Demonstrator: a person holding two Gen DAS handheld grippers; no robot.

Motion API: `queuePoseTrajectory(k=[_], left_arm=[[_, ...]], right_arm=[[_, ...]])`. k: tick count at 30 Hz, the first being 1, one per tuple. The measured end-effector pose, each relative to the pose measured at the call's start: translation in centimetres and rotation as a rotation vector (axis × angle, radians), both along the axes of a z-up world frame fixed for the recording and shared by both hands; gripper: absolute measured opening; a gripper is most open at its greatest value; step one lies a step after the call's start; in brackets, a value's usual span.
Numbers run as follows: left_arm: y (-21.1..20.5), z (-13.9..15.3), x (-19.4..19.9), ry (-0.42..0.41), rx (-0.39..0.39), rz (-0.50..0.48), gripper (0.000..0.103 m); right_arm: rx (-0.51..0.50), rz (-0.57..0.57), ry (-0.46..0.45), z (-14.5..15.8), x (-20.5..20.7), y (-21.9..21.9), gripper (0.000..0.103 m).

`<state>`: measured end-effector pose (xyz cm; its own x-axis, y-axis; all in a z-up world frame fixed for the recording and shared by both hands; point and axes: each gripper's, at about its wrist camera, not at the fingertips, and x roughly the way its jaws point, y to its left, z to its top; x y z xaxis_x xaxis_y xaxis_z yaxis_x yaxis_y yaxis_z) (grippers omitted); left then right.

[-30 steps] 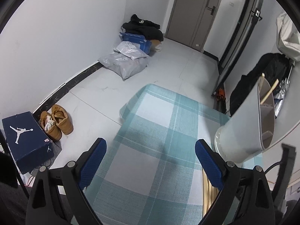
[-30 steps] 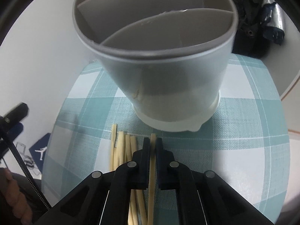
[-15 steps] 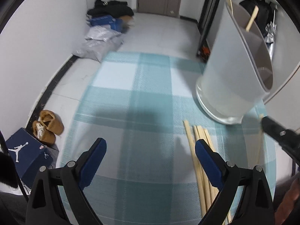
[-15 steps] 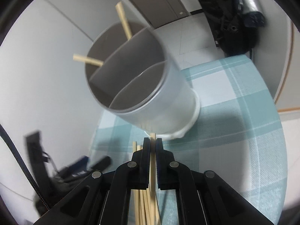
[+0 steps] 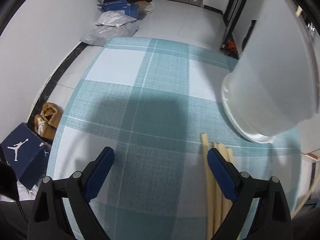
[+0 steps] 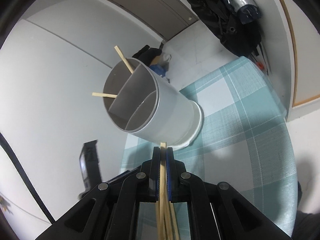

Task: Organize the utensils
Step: 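Lift the chopstick with the right gripper while the left gripper grasps another chopstick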

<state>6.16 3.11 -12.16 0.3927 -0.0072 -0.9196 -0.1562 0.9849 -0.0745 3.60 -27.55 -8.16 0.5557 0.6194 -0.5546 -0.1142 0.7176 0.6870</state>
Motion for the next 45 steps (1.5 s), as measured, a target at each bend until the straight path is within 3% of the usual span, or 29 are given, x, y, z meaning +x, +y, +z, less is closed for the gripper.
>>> queuePoseTrajectory(k=[6, 13, 19, 22, 25, 27, 30, 39, 45], left_arm=[[-0.9, 0.2, 0.3, -0.004, -0.020, -0.019, 0.085], [-2.3, 0.4, 0.0, -0.016, 0.076, -0.053, 0.085], [-1.9, 0.4, -0.1, -0.005, 0.069, -0.042, 0.074], [-2.6, 0.6, -0.1, -0.016, 0.067, -0.059, 0.063], [-2.9, 0.8, 0.3, -0.019, 0.054, -0.077, 0.043], [-2.7, 0.9, 0.3, -0.021, 0.049, -0.064, 0.023], [-1.9, 0.9, 0.8, -0.016, 0.019, -0.023, 0.006], [-0.9, 1.5, 0.8, -0.030, -0.059, 0.030, 0.003], [0.0, 5.3, -0.5, -0.189, -0.146, 0.041, 0.003]], right_arm=[[-0.001, 0.017, -0.006, -0.2, -0.2, 0.0, 0.005], [0.006, 0.034, -0.013, -0.1, -0.5, -0.3, 0.005], [0.015, 0.043, -0.016, 0.1, -0.5, -0.2, 0.005], [0.011, 0.041, -0.020, 0.2, -0.6, -0.2, 0.005], [0.005, 0.035, -0.018, 0.1, -0.6, -0.3, 0.005], [0.000, 0.029, -0.016, 0.0, -0.7, -0.5, 0.005], [-0.019, 0.020, -0.017, -0.3, -0.8, -0.4, 0.005], [-0.065, -0.007, -0.073, 0.5, -1.1, -0.2, 0.005], [-0.130, -0.046, -0.164, 2.2, -2.0, 0.2, 0.005]])
